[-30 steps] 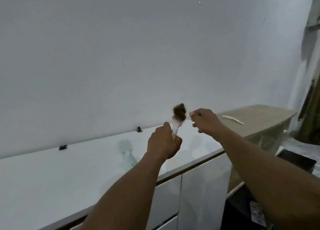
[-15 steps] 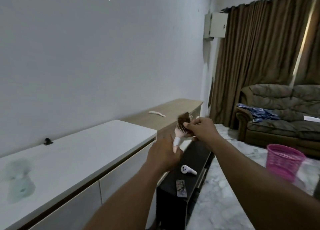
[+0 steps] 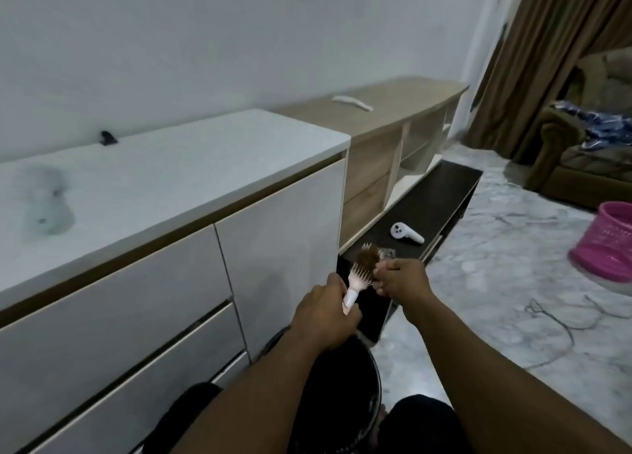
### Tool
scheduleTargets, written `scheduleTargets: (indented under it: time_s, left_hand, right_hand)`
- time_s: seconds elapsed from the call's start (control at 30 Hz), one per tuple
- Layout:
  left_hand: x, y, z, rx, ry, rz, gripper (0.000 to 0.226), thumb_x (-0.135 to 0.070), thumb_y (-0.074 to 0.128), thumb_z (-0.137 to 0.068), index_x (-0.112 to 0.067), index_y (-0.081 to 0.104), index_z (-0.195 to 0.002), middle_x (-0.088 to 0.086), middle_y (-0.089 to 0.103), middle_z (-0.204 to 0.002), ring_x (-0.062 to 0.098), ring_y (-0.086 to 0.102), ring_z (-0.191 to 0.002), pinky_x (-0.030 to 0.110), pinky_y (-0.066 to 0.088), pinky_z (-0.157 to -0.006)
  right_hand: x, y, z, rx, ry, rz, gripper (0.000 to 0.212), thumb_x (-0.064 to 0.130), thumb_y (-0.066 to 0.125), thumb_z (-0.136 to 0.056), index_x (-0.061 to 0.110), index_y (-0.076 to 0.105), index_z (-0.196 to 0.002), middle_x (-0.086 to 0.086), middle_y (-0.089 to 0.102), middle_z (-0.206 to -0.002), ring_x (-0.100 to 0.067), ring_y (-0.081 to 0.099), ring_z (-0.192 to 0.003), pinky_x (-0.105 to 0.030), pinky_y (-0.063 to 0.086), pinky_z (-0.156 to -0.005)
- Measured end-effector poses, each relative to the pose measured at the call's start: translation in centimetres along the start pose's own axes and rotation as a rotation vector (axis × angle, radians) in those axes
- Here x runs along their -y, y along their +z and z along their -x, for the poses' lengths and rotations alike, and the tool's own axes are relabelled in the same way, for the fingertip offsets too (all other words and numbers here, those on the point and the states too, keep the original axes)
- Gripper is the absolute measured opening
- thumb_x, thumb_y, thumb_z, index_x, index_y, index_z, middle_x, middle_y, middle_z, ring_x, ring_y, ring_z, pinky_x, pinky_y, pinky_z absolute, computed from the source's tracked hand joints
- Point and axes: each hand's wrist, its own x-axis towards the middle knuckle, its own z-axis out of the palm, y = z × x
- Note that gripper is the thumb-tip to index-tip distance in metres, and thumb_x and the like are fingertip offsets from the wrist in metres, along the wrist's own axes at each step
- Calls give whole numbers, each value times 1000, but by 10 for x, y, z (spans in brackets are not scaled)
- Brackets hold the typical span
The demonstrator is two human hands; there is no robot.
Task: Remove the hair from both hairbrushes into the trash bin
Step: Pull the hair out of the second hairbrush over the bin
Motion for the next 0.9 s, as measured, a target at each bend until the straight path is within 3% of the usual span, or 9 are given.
scheduleTargets:
  time_s: [0.1,0.27,0.37,0.53,0.6,0.63,0.73,0.8,0.9]
  left_hand:
    - [56,29,13,52,-116,10,33,-51,55,-89,-22,57,-103,6,67,-101,29,62,-96,40,52,-80]
    - [137,73,33,152,-224,-41,36,-56,50,-87,-25,63,-99,5,72,-97,29,66,-98,37,53,-80]
    - [170,93,43,219,-267,-43,33,-56,50,-88,-26,59,-97,6,70,-94,29,66,-93,36,53,-76]
    - [201,123,56,317,-314,-1,30,-56,49,-88,-27,51,-93,6,65,-85,27,64,-77,40,54,-63]
    - [207,133,56,342,-310,-4,27,-52,50,-91,-25,48,-94,7,63,-85,28,63,-77,36,48,-59]
    - [209,137,55,344,-306,-3,26,-50,50,-93,-24,47,-94,7,62,-87,29,62,-77,35,45,-59]
    - [210,146,51,348,-310,-16,27,-47,50,-94,-22,47,-100,10,62,-92,31,61,-81,36,43,-61]
    - [211,152,51,360,-318,-33,28,-46,50,-95,-20,47,-104,12,62,-96,33,61,-84,37,42,-63]
    - [211,159,53,361,-325,-42,28,-44,50,-95,-19,46,-107,13,63,-98,35,62,-86,40,47,-68]
  right_hand:
    - [-56,39,-9,67,65,104,28,4,65,-90,12,67,-64,-12,65,-62,-25,62,-55,-43,56,-70]
    - [-143,91,-16,215,130,295,30,19,58,-93,11,68,-66,-6,61,-56,-24,59,-58,-49,57,-69]
    - [-177,104,-23,292,149,400,27,22,60,-92,9,77,-74,2,61,-53,-20,56,-56,-42,50,-64]
    - [-212,113,-34,344,227,451,29,11,50,-94,1,77,-88,-6,62,-63,-22,53,-58,-32,44,-58]
    - [-223,119,-33,300,260,446,24,25,54,-94,13,75,-90,0,65,-68,-20,59,-62,-31,50,-62]
    - [-228,122,-31,268,275,435,23,39,57,-90,21,71,-91,1,68,-76,-20,65,-71,-37,56,-70]
    - [-243,133,-24,234,330,281,58,71,65,-73,26,61,-109,3,70,-104,-19,69,-96,-47,59,-88]
    - [-240,140,-23,243,268,274,63,62,77,-72,21,62,-118,5,70,-108,-14,68,-99,-40,58,-89]
    - [-240,146,-29,187,167,413,38,38,83,-79,14,71,-107,1,74,-95,-16,70,-91,-37,56,-89]
